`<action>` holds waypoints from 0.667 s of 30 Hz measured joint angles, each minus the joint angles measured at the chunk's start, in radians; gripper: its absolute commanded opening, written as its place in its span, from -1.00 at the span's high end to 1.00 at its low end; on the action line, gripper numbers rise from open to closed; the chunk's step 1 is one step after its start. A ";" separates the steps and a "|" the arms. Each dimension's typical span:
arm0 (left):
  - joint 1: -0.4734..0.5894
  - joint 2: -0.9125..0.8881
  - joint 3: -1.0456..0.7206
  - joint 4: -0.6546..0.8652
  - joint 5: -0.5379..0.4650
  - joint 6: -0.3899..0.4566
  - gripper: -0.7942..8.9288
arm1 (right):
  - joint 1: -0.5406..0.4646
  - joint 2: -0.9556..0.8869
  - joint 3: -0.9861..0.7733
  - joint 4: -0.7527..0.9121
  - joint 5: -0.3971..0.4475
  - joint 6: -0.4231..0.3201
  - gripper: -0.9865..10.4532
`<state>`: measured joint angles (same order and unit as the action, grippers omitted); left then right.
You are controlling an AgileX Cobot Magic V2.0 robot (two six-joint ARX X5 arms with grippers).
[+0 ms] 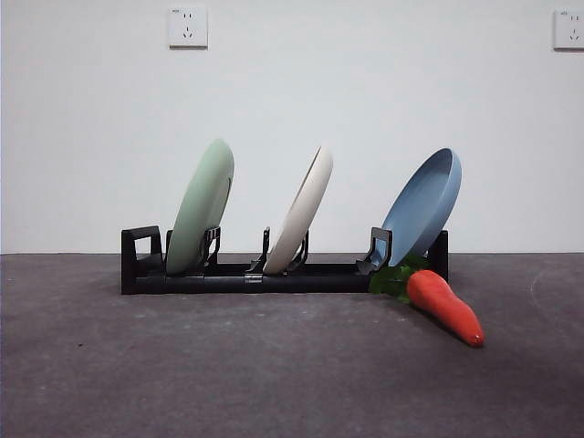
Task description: Take the green plate from the plate rack,put the plate on the table,take the carrot from the table,put the carrot in the plate
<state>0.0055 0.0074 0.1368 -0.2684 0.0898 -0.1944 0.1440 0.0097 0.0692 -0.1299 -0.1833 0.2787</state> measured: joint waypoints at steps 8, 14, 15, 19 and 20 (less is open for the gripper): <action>0.000 0.072 0.190 -0.084 0.132 -0.016 0.85 | 0.000 0.114 0.179 -0.006 -0.056 0.018 0.85; 0.000 0.195 0.353 -0.192 0.260 -0.006 0.85 | 0.000 0.277 0.378 -0.159 -0.173 -0.013 0.85; 0.000 0.219 0.380 -0.206 0.291 0.003 0.85 | 0.000 0.307 0.416 -0.195 -0.200 -0.030 0.85; 0.000 0.303 0.478 -0.268 0.410 0.043 0.85 | 0.000 0.418 0.562 -0.346 -0.307 -0.116 0.85; 0.000 0.320 0.499 -0.284 0.433 0.053 0.85 | 0.000 0.443 0.595 -0.384 -0.332 -0.139 0.85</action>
<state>0.0055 0.3279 0.6353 -0.5522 0.5232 -0.1410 0.1440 0.4522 0.6647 -0.5137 -0.5148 0.1394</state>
